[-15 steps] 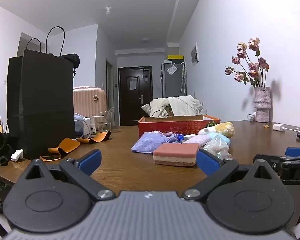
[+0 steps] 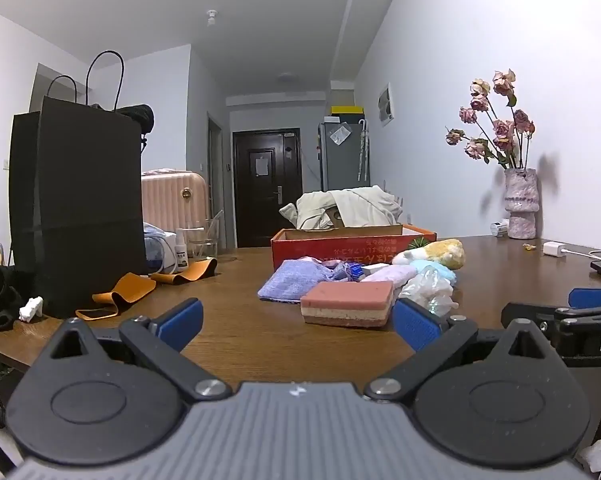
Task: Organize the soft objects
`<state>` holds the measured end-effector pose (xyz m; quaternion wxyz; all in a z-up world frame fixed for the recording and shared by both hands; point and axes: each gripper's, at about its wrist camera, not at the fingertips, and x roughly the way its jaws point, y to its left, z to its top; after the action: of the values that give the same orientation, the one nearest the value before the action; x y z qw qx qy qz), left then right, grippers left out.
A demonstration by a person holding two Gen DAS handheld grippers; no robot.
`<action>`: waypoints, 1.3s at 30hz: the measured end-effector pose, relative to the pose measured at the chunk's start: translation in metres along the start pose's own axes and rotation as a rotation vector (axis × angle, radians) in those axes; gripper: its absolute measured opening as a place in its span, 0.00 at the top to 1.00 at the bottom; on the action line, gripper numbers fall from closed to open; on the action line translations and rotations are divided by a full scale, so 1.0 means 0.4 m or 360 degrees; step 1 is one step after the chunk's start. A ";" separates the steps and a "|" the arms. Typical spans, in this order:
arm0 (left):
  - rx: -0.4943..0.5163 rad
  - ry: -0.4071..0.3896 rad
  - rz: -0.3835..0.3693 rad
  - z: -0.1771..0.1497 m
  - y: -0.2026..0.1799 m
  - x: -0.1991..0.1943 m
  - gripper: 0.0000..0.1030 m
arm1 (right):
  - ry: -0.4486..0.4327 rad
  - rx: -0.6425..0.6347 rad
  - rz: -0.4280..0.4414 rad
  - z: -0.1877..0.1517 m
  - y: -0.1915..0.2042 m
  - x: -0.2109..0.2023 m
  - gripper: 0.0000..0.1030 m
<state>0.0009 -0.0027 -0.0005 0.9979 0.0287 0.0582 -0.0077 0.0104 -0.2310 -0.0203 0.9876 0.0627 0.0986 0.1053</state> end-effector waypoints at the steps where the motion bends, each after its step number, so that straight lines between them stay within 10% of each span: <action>1: -0.0006 0.0001 0.0000 0.002 0.001 0.002 0.00 | 0.0001 0.0003 0.0001 -0.001 -0.004 -0.003 0.00; 39: -0.0006 0.0004 0.0010 0.005 0.002 0.000 0.00 | 0.0034 0.0012 -0.0008 0.015 -0.016 0.009 0.00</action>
<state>0.0012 -0.0022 0.0017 0.9979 0.0270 0.0593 -0.0046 0.0163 -0.2371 -0.0160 0.9864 0.0650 0.1097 0.1033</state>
